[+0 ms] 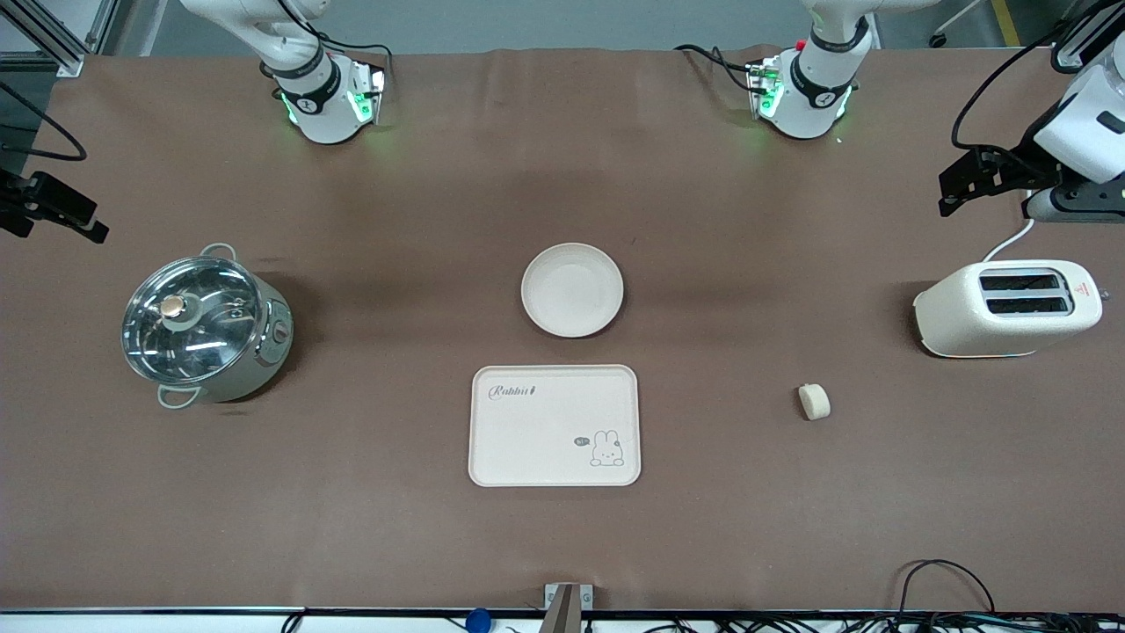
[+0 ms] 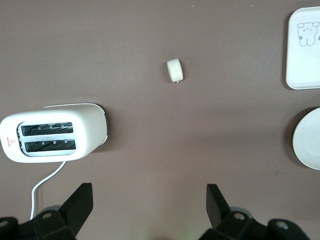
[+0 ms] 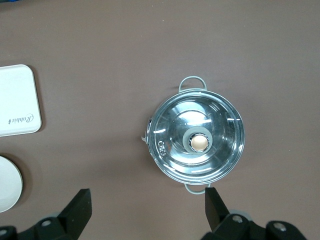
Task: Place bun in plate and plate on tray
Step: 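Reach the left gripper toward the bun while the right gripper moves out, then grasp the cream bun with the left gripper while the right gripper nears the plate, then grip the white plate rim with the right gripper while the left lifts the bun, then carry the bun over the white plate with the left gripper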
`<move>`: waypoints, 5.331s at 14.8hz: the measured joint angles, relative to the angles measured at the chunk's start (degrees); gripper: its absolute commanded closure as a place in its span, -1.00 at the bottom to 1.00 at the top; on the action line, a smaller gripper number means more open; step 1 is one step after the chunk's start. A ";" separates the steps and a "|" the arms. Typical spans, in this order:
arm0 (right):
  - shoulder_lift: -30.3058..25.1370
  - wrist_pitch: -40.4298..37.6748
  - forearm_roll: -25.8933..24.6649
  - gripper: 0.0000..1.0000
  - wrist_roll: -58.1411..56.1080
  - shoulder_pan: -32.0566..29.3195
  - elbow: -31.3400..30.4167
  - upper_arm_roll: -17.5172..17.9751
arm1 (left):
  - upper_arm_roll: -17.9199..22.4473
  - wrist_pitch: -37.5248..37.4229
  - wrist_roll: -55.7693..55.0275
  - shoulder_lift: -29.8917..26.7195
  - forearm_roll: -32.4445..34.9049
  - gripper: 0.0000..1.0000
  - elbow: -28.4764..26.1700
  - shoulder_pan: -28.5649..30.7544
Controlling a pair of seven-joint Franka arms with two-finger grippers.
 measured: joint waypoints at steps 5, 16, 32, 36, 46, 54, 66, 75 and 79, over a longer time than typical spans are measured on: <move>0.00 0.00 0.00 -1.00 0.00 0.03 0.00 0.02 | -0.02 -0.10 0.00 0.55 0.00 -1.00 0.05 -0.02; 0.27 -0.42 2.64 -1.00 1.04 5.10 -5.52 0.49 | -0.02 16.46 -7.49 20.28 0.00 -1.00 -0.09 -0.03; 12.16 51.90 9.59 -1.00 44.14 42.30 -35.52 1.31 | -0.16 42.19 -17.63 44.24 1.66 -0.84 -0.16 -2.25; 21.06 55.20 9.66 -1.00 44.37 46.50 -31.65 1.12 | -0.10 43.53 -17.63 45.76 3.22 -0.37 -0.10 -2.11; 30.44 59.78 9.46 -1.00 44.23 49.83 -26.25 0.88 | -3.50 42.10 -21.72 46.13 3.26 0.28 1.27 -2.58; 32.41 62.10 9.43 -1.00 44.17 50.73 -26.29 0.62 | -13.52 34.94 -43.80 40.81 3.32 0.28 1.56 -8.18; 32.42 62.14 9.43 -1.00 44.17 50.77 -26.28 0.49 | -13.89 34.91 -70.21 43.80 2.84 0.35 1.34 -24.83; 32.42 62.18 9.43 0.99 44.15 50.79 -26.29 0.49 | -13.90 37.11 -70.69 48.04 0.92 -0.75 1.35 -27.22; 32.43 62.18 9.43 0.99 44.15 50.95 -26.30 0.49 | -13.86 37.45 -70.70 48.38 0.92 -1.00 1.81 -27.23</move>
